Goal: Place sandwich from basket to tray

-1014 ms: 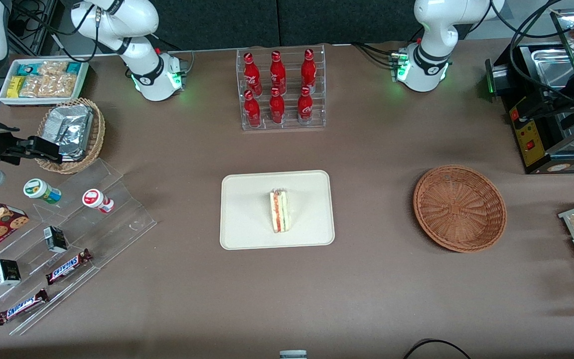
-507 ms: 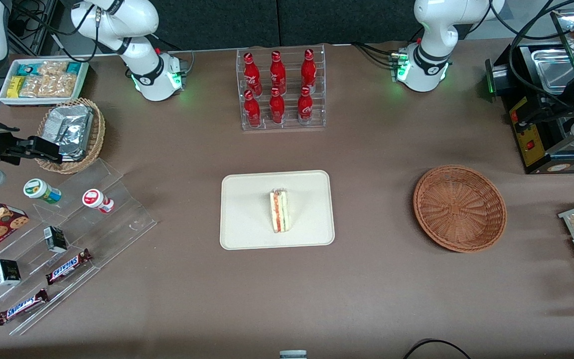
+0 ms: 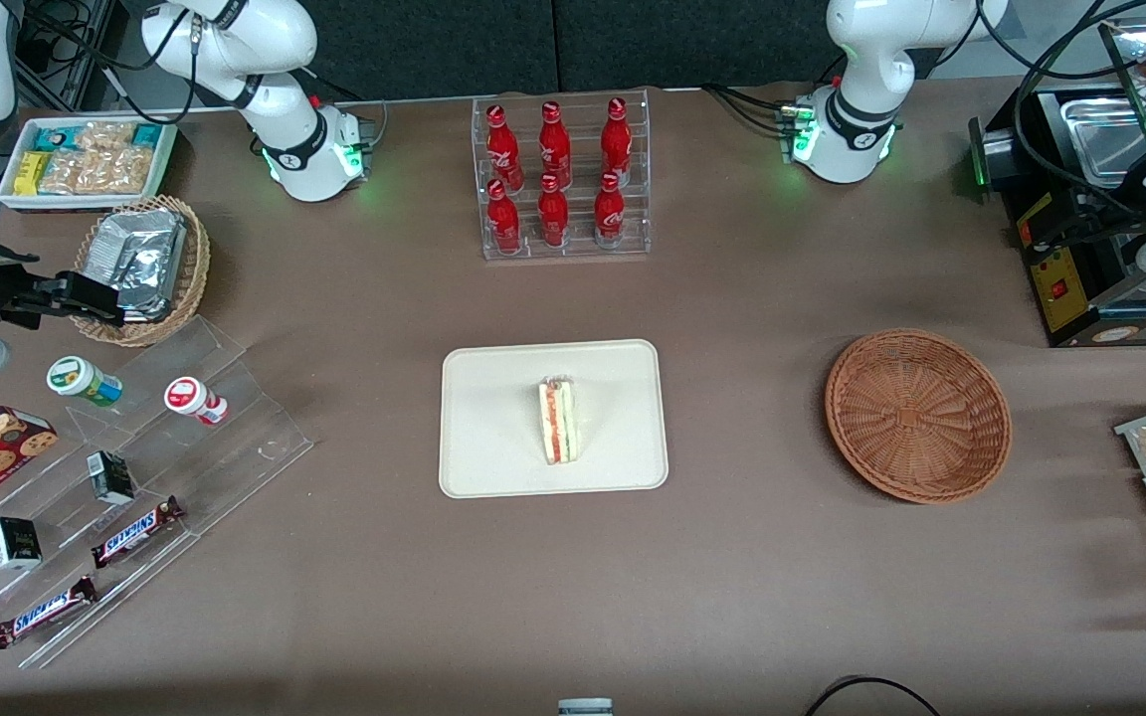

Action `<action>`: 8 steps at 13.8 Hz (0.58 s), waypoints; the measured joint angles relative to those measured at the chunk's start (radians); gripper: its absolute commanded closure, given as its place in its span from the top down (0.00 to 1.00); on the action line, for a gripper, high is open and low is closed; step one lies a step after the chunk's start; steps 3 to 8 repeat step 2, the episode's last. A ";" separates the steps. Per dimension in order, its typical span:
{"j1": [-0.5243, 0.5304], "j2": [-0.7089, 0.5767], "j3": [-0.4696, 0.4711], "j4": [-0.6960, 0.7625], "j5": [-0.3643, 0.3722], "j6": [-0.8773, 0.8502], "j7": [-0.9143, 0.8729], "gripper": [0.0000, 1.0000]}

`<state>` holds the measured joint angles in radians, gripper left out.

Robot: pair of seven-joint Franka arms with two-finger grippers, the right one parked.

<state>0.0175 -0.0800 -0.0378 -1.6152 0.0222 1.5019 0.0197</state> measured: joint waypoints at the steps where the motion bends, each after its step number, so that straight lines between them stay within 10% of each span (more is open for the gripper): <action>1: 0.000 0.000 0.000 0.000 0.000 -0.001 0.000 1.00; 8: 0.000 0.000 0.000 0.000 0.000 -0.002 0.000 1.00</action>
